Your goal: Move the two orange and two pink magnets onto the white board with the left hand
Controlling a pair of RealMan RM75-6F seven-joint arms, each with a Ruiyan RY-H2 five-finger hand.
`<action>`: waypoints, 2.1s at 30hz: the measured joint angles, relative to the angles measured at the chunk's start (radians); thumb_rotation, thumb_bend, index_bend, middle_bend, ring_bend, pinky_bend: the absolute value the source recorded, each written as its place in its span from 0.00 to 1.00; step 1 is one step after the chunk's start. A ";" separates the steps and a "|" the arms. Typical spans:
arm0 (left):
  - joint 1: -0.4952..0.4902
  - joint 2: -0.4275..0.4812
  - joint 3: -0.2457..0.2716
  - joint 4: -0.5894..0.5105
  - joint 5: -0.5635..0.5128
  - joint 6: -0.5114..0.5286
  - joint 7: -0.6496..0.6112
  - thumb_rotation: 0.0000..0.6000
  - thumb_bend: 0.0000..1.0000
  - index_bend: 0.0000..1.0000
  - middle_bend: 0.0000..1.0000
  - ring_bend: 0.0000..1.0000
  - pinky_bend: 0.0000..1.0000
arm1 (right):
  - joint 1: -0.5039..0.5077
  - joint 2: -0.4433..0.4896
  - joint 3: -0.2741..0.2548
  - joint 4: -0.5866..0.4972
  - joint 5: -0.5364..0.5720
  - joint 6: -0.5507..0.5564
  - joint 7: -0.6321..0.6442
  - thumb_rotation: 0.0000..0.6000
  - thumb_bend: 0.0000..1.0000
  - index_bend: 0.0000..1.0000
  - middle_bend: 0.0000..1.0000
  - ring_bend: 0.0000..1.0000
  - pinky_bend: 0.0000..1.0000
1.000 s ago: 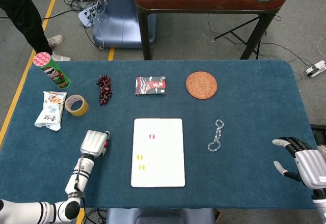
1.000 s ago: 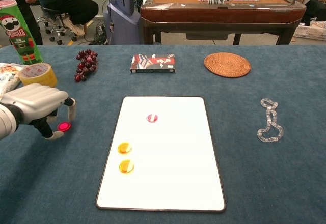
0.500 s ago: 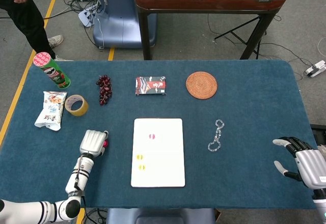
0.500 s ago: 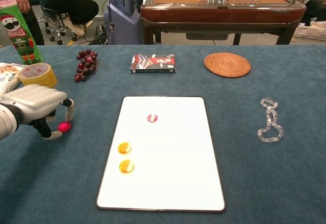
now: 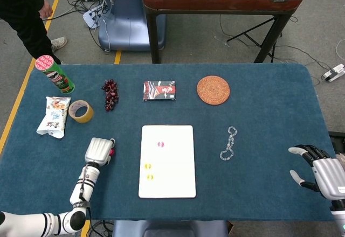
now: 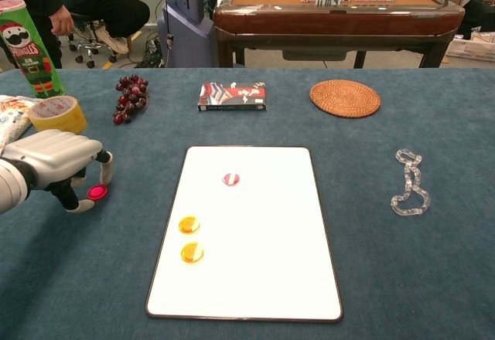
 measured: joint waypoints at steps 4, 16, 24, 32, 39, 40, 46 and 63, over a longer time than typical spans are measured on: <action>0.000 -0.003 -0.002 -0.001 0.000 -0.003 -0.001 1.00 0.31 0.52 1.00 1.00 1.00 | -0.001 0.001 0.000 0.000 -0.001 0.002 0.002 1.00 0.26 0.29 0.29 0.23 0.33; -0.005 -0.011 -0.011 -0.003 -0.005 -0.005 0.010 1.00 0.31 0.53 1.00 1.00 1.00 | -0.001 0.001 -0.001 0.001 -0.002 0.002 0.002 1.00 0.26 0.29 0.29 0.23 0.33; -0.006 -0.013 -0.014 -0.001 -0.009 0.000 0.018 1.00 0.31 0.53 1.00 1.00 1.00 | -0.001 0.002 -0.001 0.001 -0.002 0.003 0.003 1.00 0.26 0.29 0.29 0.23 0.33; -0.004 -0.011 -0.015 0.005 -0.014 0.002 0.019 1.00 0.31 0.54 1.00 1.00 1.00 | -0.001 0.001 -0.001 0.001 -0.002 0.002 0.003 1.00 0.26 0.29 0.29 0.23 0.33; -0.002 -0.008 -0.016 0.007 -0.018 0.006 0.025 1.00 0.31 0.54 1.00 1.00 1.00 | 0.000 0.001 -0.002 -0.001 -0.003 0.001 0.003 1.00 0.26 0.29 0.29 0.23 0.33; -0.002 -0.008 -0.017 0.008 -0.019 0.006 0.025 1.00 0.31 0.54 1.00 1.00 1.00 | -0.001 0.002 -0.002 -0.001 -0.003 0.002 0.003 1.00 0.26 0.29 0.29 0.23 0.33; -0.001 -0.007 -0.016 0.007 -0.022 0.005 0.027 1.00 0.31 0.54 1.00 1.00 1.00 | -0.001 0.002 -0.001 0.000 -0.002 0.002 0.003 1.00 0.26 0.29 0.29 0.23 0.33; -0.004 -0.013 -0.021 0.008 -0.028 0.001 0.028 1.00 0.31 0.59 1.00 1.00 1.00 | -0.002 0.003 -0.002 0.002 -0.004 0.004 0.007 1.00 0.26 0.29 0.29 0.23 0.33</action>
